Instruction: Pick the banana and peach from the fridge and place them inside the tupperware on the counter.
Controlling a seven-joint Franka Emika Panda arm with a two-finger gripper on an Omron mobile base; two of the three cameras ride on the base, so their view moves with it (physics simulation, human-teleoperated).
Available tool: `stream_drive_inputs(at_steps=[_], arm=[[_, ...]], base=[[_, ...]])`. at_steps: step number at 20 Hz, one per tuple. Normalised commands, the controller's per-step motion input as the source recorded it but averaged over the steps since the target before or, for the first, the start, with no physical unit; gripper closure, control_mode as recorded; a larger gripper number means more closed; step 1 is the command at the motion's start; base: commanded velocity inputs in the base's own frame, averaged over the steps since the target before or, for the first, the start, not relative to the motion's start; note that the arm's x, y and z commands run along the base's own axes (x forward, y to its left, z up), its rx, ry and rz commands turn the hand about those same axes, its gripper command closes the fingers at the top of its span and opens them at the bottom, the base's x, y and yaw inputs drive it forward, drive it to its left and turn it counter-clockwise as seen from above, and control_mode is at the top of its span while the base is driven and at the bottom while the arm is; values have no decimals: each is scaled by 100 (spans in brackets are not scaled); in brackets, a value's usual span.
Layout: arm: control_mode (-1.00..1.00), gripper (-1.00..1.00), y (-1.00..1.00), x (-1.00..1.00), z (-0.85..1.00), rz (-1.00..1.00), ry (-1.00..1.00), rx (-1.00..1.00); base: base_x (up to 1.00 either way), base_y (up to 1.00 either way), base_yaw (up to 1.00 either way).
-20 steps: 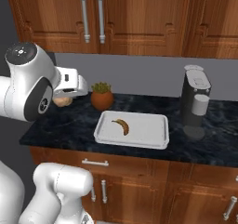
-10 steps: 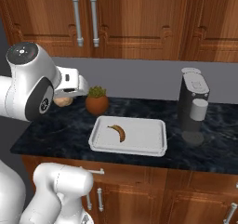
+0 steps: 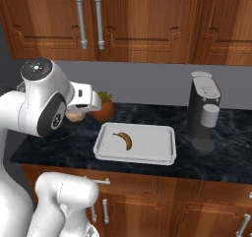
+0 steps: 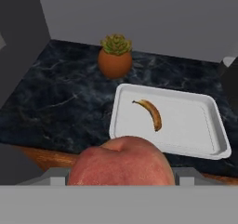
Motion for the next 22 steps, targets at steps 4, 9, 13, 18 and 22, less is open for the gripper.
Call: stream_drive_inputs(at_steps=[4,9,13,18,22], arm=[[-100,100,-59,17,-47,-2,0,0],[-100,100,-70,20,-36,-1,2,0],[-100,100,-66,24,-29,-1,5,0],[-100,100,-57,36,-26,0,7,0],[-100,100,-49,38,-29,0,7,0]], base=[[0,0,0],[0,0,0],[0,0,0],[0,0,0],[0,0,0]])
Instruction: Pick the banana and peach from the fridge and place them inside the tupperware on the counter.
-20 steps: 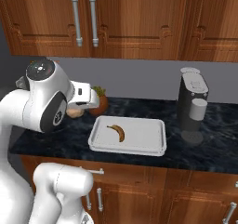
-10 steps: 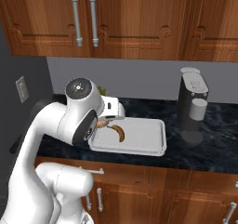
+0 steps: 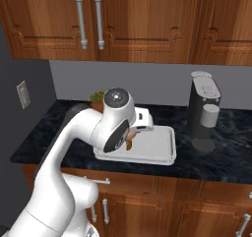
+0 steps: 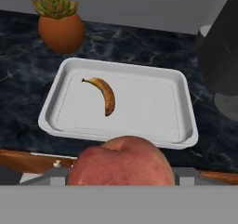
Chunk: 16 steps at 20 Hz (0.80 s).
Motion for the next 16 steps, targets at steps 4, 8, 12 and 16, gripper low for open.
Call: stream_drive_inputs(at_steps=[4,8,12,16], arm=[[-100,100,-28,45,-35,0,3,0],[-100,100,-3,51,-37,0,0,0],[-100,100,0,53,-39,0,0,0],[-100,100,0,48,-44,0,0,0]], base=[[0,0,0],[0,0,0],[0,0,0],[0,0,0]])
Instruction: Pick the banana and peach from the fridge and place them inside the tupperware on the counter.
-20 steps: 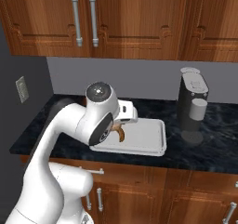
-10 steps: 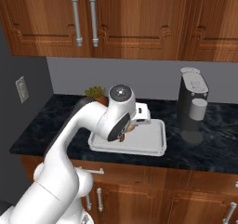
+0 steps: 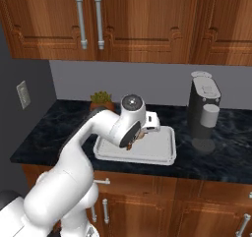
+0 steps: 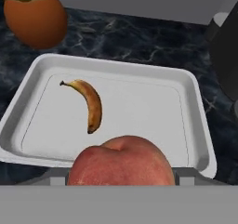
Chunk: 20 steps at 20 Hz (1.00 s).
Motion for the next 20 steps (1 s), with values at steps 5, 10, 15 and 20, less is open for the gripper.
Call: stream_drive_inputs(at_steps=[5,10,15,20], arm=[[-100,100,0,36,-45,0,0,0],[-100,100,0,35,-39,0,0,0],[-100,100,0,34,-31,0,0,0],[-100,100,0,32,-31,0,0,0]], base=[[0,0,0],[0,0,0],[0,0,0],[0,0,0]])
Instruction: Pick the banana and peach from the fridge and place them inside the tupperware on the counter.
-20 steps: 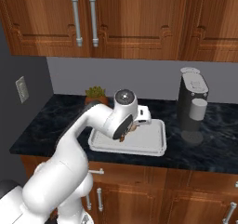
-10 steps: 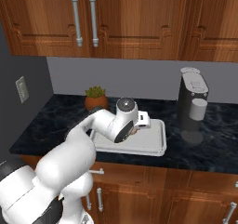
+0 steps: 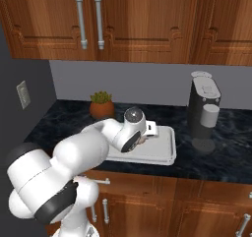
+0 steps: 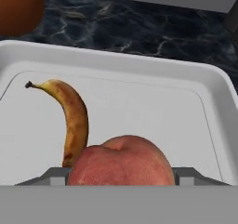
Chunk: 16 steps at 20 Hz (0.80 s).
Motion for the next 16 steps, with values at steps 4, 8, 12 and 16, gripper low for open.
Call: stream_drive_inputs(at_steps=[4,8,12,16], arm=[[-100,-100,0,37,-29,0,0,0],[-100,-100,-6,38,-13,0,0,0],[-100,-100,-16,33,-6,0,0,0],[-100,-100,-21,12,0,0,0,0]], base=[[0,0,0],[0,0,0],[0,0,0],[0,0,0]])
